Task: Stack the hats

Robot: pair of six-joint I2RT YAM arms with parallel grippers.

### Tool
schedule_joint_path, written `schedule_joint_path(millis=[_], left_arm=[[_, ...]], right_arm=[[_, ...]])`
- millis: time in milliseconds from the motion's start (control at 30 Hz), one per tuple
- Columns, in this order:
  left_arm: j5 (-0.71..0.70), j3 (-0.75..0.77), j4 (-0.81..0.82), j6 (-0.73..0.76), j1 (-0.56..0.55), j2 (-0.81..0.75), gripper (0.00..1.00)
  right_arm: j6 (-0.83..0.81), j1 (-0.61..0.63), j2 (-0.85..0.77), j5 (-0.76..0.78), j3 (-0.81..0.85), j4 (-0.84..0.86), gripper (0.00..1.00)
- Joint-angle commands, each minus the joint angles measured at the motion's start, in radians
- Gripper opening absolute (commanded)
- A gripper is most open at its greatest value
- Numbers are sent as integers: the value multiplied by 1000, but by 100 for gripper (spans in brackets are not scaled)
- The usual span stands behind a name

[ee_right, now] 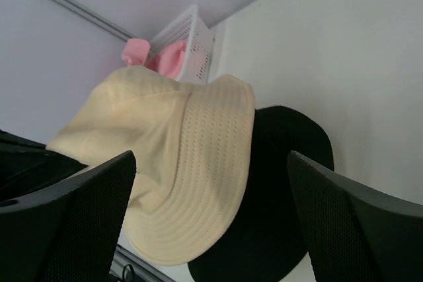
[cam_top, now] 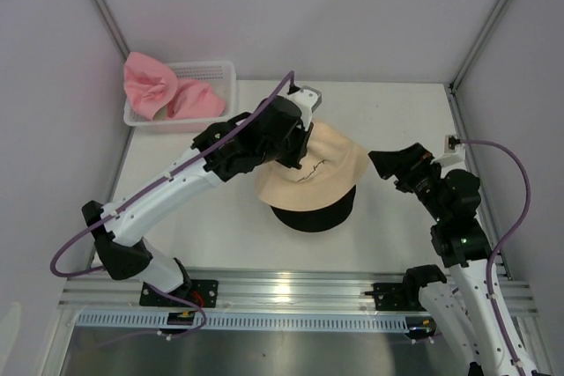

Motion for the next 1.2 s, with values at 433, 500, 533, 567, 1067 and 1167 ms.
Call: schedule_joint_path(millis=[433, 500, 533, 567, 1067, 1167], left_arm=[[29, -204, 182, 39, -55, -26, 19], [-12, -196, 170, 4, -55, -15, 20], [-18, -196, 170, -5, -56, -14, 21], [-23, -196, 168, -27, -56, -15, 23], [-89, -386, 257, -319, 185, -343, 99], [0, -481, 283, -495, 319, -441, 99]], right_arm=[[212, 2, 79, -58, -258, 340, 100], [207, 6, 114, -59, -266, 371, 99], [201, 8, 125, -58, -269, 381, 99], [192, 8, 131, -50, -278, 384, 99], [224, 3, 214, 2, -298, 564, 98], [313, 3, 254, 22, -300, 584, 94]])
